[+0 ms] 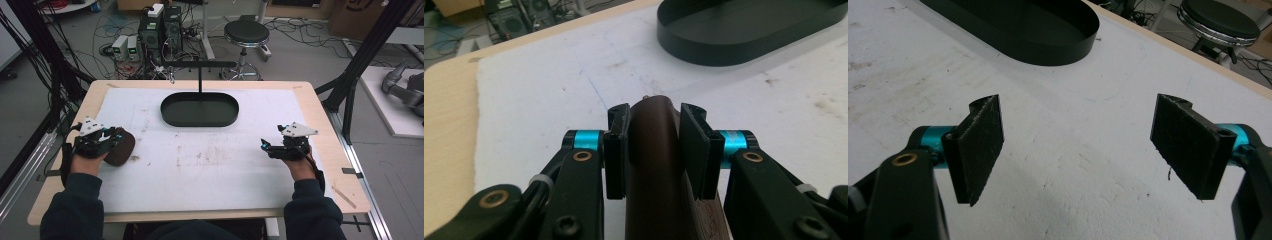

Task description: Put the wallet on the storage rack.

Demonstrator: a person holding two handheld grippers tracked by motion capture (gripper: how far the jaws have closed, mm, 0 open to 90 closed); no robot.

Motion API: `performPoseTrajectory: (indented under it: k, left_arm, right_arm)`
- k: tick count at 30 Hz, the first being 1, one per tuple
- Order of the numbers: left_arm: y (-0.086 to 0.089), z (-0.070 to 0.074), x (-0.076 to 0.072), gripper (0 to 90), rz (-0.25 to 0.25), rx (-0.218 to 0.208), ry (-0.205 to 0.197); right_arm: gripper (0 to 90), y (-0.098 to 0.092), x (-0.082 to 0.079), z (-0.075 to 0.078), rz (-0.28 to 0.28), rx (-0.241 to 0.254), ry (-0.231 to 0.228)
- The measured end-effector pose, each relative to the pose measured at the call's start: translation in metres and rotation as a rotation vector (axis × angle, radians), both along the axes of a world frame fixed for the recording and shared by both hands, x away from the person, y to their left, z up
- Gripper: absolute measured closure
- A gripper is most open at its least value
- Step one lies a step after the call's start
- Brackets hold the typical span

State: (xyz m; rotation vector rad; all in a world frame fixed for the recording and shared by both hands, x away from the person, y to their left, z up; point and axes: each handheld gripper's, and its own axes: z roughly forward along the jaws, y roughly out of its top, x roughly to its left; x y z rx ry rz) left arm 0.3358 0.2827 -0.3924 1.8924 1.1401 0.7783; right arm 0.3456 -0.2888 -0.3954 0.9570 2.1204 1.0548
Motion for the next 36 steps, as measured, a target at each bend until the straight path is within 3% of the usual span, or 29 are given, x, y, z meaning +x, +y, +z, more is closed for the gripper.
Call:
performPoseTrajectory:
  k: [4,9,15,23,31,36]
  left_arm:
    - [-0.012,0.000,0.002,65.8,-0.017,0.038,-0.012]
    - [-0.026,0.001,0.003,64.3,-0.069,0.019,0.008]
    - [-0.025,-0.003,0.006,62.1,-0.084,-0.086,0.046]
    - [-0.013,-0.006,0.005,56.0,-0.100,-0.228,0.030]
    - [-0.010,-0.006,0.003,43.2,-0.113,-0.240,0.026]
    - [-0.007,-0.001,0.000,30.8,-0.103,-0.259,-0.009]
  right_arm:
    - [21.6,0.000,0.000,0.000,0.000,-0.002,-0.002]
    - [21.6,0.000,0.000,0.000,0.006,-0.001,-0.002]
    - [21.6,-0.001,0.000,0.001,0.002,0.000,-0.005]
    - [21.6,-0.001,0.000,0.000,0.005,-0.003,-0.001]
    - [21.6,0.000,0.000,0.000,0.007,-0.007,-0.003]
    - [21.6,0.000,0.000,0.000,0.004,-0.004,-0.001]
